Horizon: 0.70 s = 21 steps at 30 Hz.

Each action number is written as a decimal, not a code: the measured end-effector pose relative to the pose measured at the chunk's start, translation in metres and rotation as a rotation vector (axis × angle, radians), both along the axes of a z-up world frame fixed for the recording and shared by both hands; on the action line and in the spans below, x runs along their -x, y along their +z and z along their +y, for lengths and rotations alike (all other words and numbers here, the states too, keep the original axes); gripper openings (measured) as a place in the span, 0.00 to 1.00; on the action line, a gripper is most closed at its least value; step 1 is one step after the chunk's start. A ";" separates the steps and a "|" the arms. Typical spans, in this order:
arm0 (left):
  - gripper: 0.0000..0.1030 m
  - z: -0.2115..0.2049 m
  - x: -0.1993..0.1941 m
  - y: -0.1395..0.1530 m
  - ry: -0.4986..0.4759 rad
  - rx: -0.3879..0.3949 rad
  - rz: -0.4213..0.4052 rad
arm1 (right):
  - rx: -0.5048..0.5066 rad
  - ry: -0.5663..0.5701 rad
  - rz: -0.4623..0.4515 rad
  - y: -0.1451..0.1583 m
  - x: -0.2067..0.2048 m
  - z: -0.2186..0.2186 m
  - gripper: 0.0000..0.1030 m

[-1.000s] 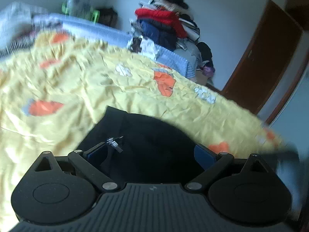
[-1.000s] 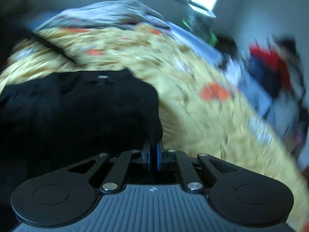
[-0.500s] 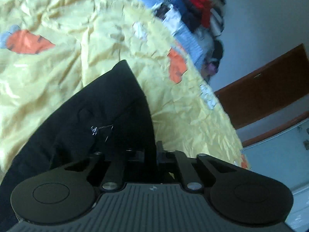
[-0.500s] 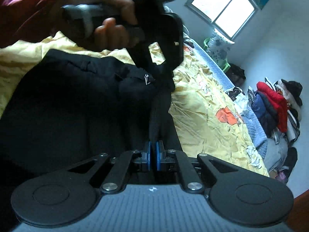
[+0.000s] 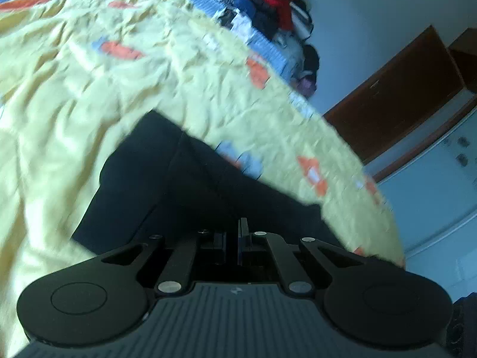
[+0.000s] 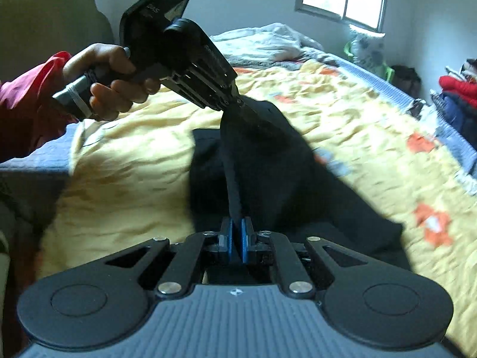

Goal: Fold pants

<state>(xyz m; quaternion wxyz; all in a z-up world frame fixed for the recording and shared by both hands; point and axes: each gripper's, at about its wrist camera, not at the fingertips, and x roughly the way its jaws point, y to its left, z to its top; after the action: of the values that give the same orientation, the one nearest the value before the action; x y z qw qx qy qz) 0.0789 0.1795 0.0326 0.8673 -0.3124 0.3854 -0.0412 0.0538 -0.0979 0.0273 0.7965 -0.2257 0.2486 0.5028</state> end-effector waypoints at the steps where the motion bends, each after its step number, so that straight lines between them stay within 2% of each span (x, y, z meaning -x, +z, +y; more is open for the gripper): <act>1: 0.05 0.002 0.000 -0.007 0.006 0.003 0.028 | 0.003 -0.009 0.015 -0.005 0.002 0.001 0.06; 5: 0.09 -0.001 0.003 -0.028 0.015 -0.067 0.079 | 0.032 -0.046 0.016 -0.023 0.004 0.008 0.06; 6: 0.12 -0.002 0.005 -0.029 0.017 -0.080 0.074 | 0.038 -0.060 0.024 -0.027 0.006 0.008 0.07; 7: 0.23 -0.003 0.007 -0.028 0.022 -0.100 0.072 | 0.031 -0.071 0.026 -0.029 0.007 0.007 0.08; 10: 0.33 -0.005 0.015 -0.019 0.045 -0.143 0.082 | 0.010 -0.102 0.033 -0.030 0.015 0.007 0.19; 11: 0.33 -0.005 0.018 -0.016 0.054 -0.168 0.083 | 0.010 -0.100 0.031 -0.027 0.022 0.003 0.25; 13: 0.39 -0.010 0.027 -0.005 0.069 -0.243 0.069 | -0.030 -0.108 0.014 -0.018 0.035 -0.011 0.27; 16: 0.46 -0.021 0.043 0.018 0.101 -0.369 0.012 | -0.122 -0.243 0.021 -0.010 0.039 -0.048 0.27; 17: 0.47 -0.029 0.046 0.026 0.103 -0.410 -0.018 | -0.119 -0.302 0.038 -0.013 0.038 -0.060 0.32; 18: 0.50 -0.038 0.047 0.033 0.094 -0.439 -0.045 | -0.101 -0.355 0.065 -0.019 0.036 -0.070 0.41; 20: 0.55 -0.063 0.045 0.045 0.029 -0.473 -0.111 | -0.058 -0.415 0.131 -0.033 0.037 -0.088 0.46; 21: 0.59 -0.078 0.043 0.048 -0.016 -0.484 -0.139 | -0.073 -0.417 0.133 -0.035 0.044 -0.099 0.45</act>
<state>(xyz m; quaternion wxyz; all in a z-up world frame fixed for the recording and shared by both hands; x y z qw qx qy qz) 0.0358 0.1016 0.0805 0.9409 -0.0891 0.3259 0.0239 0.0100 -0.1966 -0.0081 0.8728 -0.1068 0.3235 0.3495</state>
